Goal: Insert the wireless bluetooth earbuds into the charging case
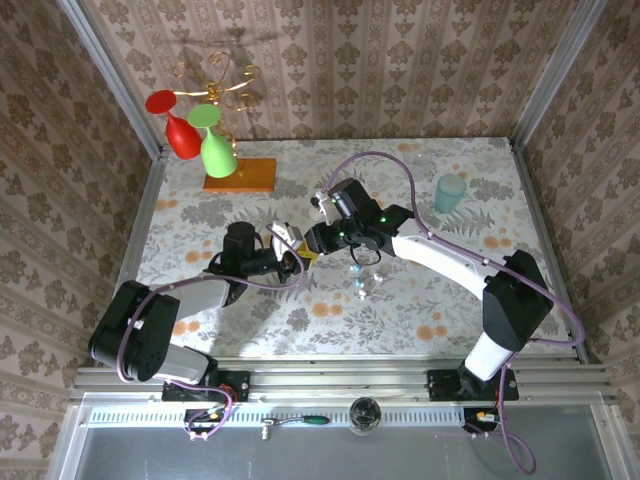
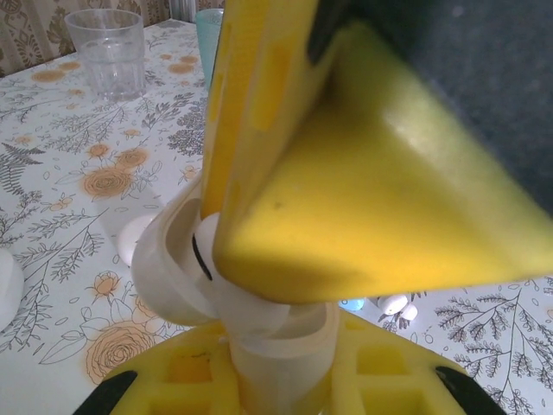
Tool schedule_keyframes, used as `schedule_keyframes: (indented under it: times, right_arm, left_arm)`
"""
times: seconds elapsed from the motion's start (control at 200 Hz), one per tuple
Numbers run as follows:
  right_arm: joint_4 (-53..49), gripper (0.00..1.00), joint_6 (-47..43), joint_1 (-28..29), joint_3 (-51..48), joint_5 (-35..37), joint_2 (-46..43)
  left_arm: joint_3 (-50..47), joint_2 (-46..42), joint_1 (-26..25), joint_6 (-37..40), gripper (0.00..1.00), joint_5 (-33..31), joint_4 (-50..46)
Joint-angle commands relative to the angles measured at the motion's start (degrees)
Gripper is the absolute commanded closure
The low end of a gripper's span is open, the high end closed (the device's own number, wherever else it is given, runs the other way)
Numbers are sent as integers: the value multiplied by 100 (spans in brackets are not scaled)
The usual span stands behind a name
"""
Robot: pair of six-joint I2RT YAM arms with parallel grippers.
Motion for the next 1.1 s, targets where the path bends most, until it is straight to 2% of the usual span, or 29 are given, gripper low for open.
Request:
schedule_keyframes:
  times: [0.0, 0.535, 0.88, 1.09]
  right_arm:
    - [-2, 75, 11, -43, 122, -75, 64]
    - [1351, 77, 766, -122, -544, -355, -60]
    - [2577, 78, 1737, -210, -1193, -314, -184]
    - [2773, 78, 1908, -203, -1245, -398, -105]
  left_arm:
    - [128, -127, 25, 106, 100, 26, 56]
    - [46, -40, 36, -446, 100, -265, 685]
    - [1, 79, 60, -695, 100, -411, 1050]
    - [-17, 59, 77, -711, 100, -468, 1067]
